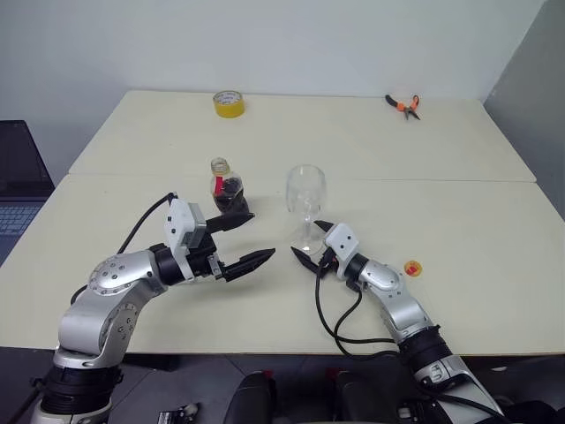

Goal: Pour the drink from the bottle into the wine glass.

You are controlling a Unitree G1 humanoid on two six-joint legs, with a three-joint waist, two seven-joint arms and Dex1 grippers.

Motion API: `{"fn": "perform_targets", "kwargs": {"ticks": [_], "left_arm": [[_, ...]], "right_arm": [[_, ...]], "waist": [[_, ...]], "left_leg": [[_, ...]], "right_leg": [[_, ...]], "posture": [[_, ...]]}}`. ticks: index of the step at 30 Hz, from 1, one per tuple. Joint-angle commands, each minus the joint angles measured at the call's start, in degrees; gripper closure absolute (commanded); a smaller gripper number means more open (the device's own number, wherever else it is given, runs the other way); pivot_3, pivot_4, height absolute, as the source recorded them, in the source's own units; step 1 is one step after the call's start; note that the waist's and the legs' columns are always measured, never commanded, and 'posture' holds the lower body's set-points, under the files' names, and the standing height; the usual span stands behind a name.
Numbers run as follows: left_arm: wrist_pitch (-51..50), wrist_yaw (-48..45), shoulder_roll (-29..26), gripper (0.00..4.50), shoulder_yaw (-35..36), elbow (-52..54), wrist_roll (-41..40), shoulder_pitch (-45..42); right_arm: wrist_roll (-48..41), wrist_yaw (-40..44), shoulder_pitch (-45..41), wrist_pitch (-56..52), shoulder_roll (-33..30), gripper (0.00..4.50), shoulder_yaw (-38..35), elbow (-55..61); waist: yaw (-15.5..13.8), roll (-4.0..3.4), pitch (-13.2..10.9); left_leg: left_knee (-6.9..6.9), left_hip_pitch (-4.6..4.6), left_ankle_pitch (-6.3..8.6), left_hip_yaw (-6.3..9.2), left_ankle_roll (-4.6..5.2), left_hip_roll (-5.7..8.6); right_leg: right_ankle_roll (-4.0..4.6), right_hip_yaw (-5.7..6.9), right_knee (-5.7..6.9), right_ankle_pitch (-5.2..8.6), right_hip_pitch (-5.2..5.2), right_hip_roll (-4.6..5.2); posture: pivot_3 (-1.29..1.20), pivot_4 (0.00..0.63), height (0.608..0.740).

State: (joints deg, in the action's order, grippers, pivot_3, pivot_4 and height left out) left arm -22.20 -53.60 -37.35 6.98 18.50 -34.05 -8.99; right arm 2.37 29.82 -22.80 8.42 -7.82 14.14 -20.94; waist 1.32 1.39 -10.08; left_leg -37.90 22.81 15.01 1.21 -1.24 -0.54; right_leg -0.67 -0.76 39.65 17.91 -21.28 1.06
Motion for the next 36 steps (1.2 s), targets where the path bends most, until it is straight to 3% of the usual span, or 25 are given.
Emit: {"fn": "perform_targets", "kwargs": {"ticks": [1, 9, 18, 31, 36], "left_arm": [[1.69, -0.95, -0.55, 0.00, 0.71, 0.47, 0.49, -0.05], [2.17, -1.40, -0.37, 0.00, 1.36, -1.66, 0.67, -0.72], [0.82, -2.07, -1.25, 0.00, 2.04, -1.84, -0.61, 0.01], [0.24, 6.33, 1.60, 0.00, 6.04, 3.53, -1.33, 4.82], [0.76, 12.94, 4.33, 0.00, 8.37, 7.74, -0.64, 7.58]], "right_arm": [[1.88, -2.09, 1.11, -1.83, -2.10, 0.02, -1.20, -1.51], [1.14, -2.42, 2.01, -2.99, -2.82, 0.02, -1.47, 0.05], [-1.69, 0.10, 4.85, -8.17, -3.51, 0.02, -1.97, 9.46], [-14.74, 8.77, 21.14, -19.51, -16.71, 0.02, -7.78, 46.47], [-27.36, 11.67, 25.17, -28.00, -21.78, 0.02, -14.09, 57.88]], "waist": [[-0.02, 0.01, 0.01], [-0.06, 0.03, 0.02], [-0.07, 0.02, 0.02], [0.15, -0.02, -0.03], [0.11, -0.02, -0.04]], "left_leg": [[0.00, 0.00, 0.00, 0.00, 0.00, 0.00], [0.00, 0.00, 0.00, 0.02, 0.00, 0.01], [0.03, 0.01, 0.00, 0.02, 0.01, -0.01], [0.09, 0.10, 0.01, 0.06, 0.02, -0.04], [0.07, 0.11, 0.01, 0.07, 0.02, -0.04]], "right_leg": [[0.00, 0.01, 0.00, 0.00, 0.01, 0.00], [0.00, 0.03, -0.02, 0.00, 0.02, 0.01], [0.00, 0.03, -0.04, 0.00, 0.01, 0.01], [-0.01, 0.06, -0.12, 0.01, -0.06, 0.00], [-0.01, 0.05, -0.16, 0.01, -0.02, 0.01]], "posture": [[0.00, 0.150, 0.740], [0.00, 0.150, 0.740], [0.00, 0.150, 0.740], [0.00, 0.150, 0.740], [0.00, 0.150, 0.740]]}}
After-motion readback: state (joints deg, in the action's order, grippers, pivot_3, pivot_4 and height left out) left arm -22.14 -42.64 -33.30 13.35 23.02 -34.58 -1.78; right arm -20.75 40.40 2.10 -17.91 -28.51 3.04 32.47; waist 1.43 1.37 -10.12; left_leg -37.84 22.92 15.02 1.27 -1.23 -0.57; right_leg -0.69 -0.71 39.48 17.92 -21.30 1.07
